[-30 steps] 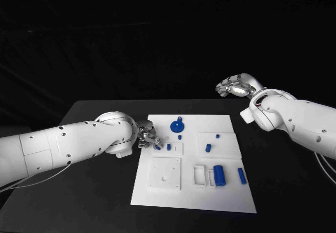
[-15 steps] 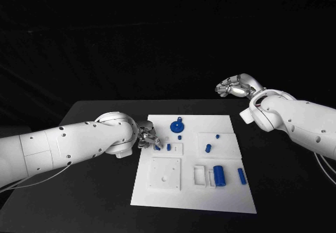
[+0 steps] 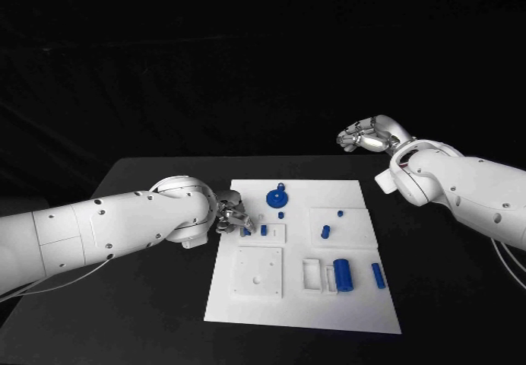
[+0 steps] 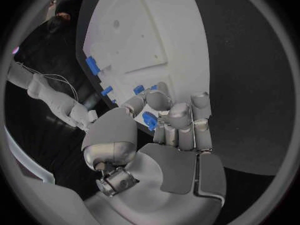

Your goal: Assemble the parts on the task board

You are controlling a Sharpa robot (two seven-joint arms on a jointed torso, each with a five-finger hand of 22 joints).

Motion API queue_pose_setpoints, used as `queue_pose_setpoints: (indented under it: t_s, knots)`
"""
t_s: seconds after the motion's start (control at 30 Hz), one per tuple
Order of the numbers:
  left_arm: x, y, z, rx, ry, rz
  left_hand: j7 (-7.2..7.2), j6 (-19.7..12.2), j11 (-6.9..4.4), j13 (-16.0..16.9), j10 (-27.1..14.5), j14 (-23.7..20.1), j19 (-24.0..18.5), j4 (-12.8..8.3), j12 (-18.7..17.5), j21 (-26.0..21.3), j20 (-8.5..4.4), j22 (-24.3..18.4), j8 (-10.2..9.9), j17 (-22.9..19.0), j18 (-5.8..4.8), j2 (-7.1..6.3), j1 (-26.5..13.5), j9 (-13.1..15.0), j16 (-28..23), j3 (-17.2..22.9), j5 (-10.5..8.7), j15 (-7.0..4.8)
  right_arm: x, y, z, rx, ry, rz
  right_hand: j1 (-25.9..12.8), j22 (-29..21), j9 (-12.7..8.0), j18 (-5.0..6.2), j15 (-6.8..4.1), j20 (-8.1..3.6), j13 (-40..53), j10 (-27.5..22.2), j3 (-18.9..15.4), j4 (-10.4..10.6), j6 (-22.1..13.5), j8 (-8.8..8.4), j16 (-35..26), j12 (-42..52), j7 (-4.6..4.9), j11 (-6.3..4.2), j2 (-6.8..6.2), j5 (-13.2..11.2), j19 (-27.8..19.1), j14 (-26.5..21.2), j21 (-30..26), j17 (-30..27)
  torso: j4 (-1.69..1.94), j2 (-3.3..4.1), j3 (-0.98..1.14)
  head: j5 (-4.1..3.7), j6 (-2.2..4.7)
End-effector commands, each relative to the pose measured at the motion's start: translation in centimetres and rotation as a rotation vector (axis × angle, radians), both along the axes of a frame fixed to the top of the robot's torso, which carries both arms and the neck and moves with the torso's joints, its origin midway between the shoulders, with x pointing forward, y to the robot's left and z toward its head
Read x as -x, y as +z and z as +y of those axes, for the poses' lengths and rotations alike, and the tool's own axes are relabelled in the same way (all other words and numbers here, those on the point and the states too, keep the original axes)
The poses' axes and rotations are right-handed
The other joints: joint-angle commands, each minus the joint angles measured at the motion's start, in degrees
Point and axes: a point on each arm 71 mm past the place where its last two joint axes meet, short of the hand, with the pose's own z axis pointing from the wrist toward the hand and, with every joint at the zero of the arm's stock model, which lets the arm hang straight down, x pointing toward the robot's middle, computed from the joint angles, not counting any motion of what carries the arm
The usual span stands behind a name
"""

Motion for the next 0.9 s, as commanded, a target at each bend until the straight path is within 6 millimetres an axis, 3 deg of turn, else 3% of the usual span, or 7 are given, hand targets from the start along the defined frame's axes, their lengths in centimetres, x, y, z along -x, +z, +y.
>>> queue_pose_setpoints:
  t_s: [0.03,0.27,0.3,0.33,0.43,0.57,0.9]
  knots:
    - [0.65,-0.95,-0.68,-0.025,-0.045,0.047,-2.15,3.9,-0.60,0.1,-0.2,0.0,0.4,-1.4,0.4,0.4,-6.62,0.1,0.3,0.1,-0.14,1.39,0.8,0.0,0.3,1.0,0.60,-0.31,0.05,0.01,0.14,0.001,0.015,-0.002,-0.2,0.1,-0.1,0.39,0.00,0.03,-0.1,-0.2,-0.1,0.4,-0.4,0.04,0.2,-0.2,-0.10,0.19,0.14,0.3,-0.3,-0.5,0.0,-0.1,-0.01,-0.01,0.03,-0.04,0.02]
    - [0.55,-0.88,-0.80,-0.014,-0.039,0.037,-2.20,3.9,-0.63,0.1,-0.2,0.0,0.5,-1.7,0.6,0.4,-6.60,0.1,0.5,0.1,-0.14,1.49,0.5,-0.1,0.4,1.1,1.07,-0.30,0.04,0.01,0.19,0.001,0.015,-0.002,-0.2,0.1,-0.1,0.39,0.00,0.03,-0.1,-0.2,-0.1,0.4,-0.4,0.05,0.2,-0.2,-0.10,0.19,0.13,0.5,-0.3,-0.5,0.0,-0.1,0.01,-0.01,0.03,-0.08,0.07]
    - [0.54,-0.88,-0.80,-0.013,-0.039,0.037,-2.19,3.9,-0.63,0.1,-0.3,0.0,0.5,-1.6,0.6,0.4,-6.60,0.1,0.5,0.1,-0.14,1.44,0.3,-0.1,0.4,1.0,0.48,-0.30,0.05,0.02,0.20,0.001,0.016,-0.002,-0.2,0.1,-0.1,0.39,0.00,0.03,-0.1,-0.2,-0.1,0.4,-0.4,0.05,0.2,-0.2,-0.10,0.19,0.13,0.5,-0.3,-0.5,0.0,-0.1,0.00,-0.02,0.00,-0.09,0.10]
    - [0.51,-0.86,-0.78,-0.011,-0.035,0.035,-2.21,3.8,-0.58,0.1,-0.3,0.0,0.6,-1.4,0.7,0.4,-6.62,0.1,0.6,0.1,-0.10,1.11,-0.2,-0.2,0.4,0.8,-2.61,-0.31,0.05,0.02,0.18,0.001,0.015,-0.002,-0.2,0.1,-0.1,0.39,0.00,0.03,-0.1,-0.2,-0.1,0.4,-0.4,0.05,0.2,-0.2,-0.10,0.19,0.12,0.5,-0.3,-0.5,0.0,-0.1,0.01,-0.02,0.01,-0.10,0.11]
    - [0.42,-0.85,-0.66,-0.009,-0.028,0.032,-2.22,3.7,-0.60,0.0,-0.4,0.0,0.6,-0.8,0.7,0.3,-6.63,0.1,0.7,0.1,-0.05,0.63,-0.5,-0.3,0.4,0.9,-4.82,-0.34,0.06,0.02,0.14,0.001,0.015,-0.002,-0.2,0.1,-0.1,0.39,0.00,0.03,-0.1,-0.2,-0.1,0.4,-0.4,0.05,0.2,-0.2,-0.10,0.20,0.12,0.6,-0.3,-0.5,0.0,-0.1,0.02,-0.01,0.00,-0.09,0.13]
    - [0.23,-0.78,-0.40,-0.005,-0.011,0.019,-2.17,3.5,-0.59,-0.2,-0.5,-0.1,0.6,2.0,0.7,0.1,-6.64,0.0,0.8,-0.1,0.02,-2.05,-2.3,-0.6,0.2,0.4,-10.19,-0.45,0.06,0.02,0.12,0.001,0.014,-0.002,-0.2,0.1,-0.1,0.39,0.00,0.03,-0.1,-0.2,-0.1,0.4,-0.4,0.06,0.2,-0.2,-0.10,0.20,0.11,0.6,-0.3,-0.5,0.0,-0.1,0.03,-0.01,-0.01,-0.09,0.17]
    - [0.08,-0.82,-0.15,-0.012,0.001,0.020,-2.05,2.8,-0.51,-0.5,-0.6,-0.4,0.7,5.6,0.4,-0.1,-6.72,-0.1,1.1,-0.3,0.30,-7.21,-4.8,-0.6,0.0,-0.3,-10.59,-0.70,0.07,0.03,0.12,0.001,0.014,-0.003,-0.1,0.1,-0.1,0.39,0.00,0.03,-0.1,-0.2,-0.1,0.4,-0.4,0.06,0.2,-0.2,-0.10,0.20,0.08,0.7,-0.3,-0.5,0.0,-0.1,0.01,0.02,-0.04,-0.12,0.17]
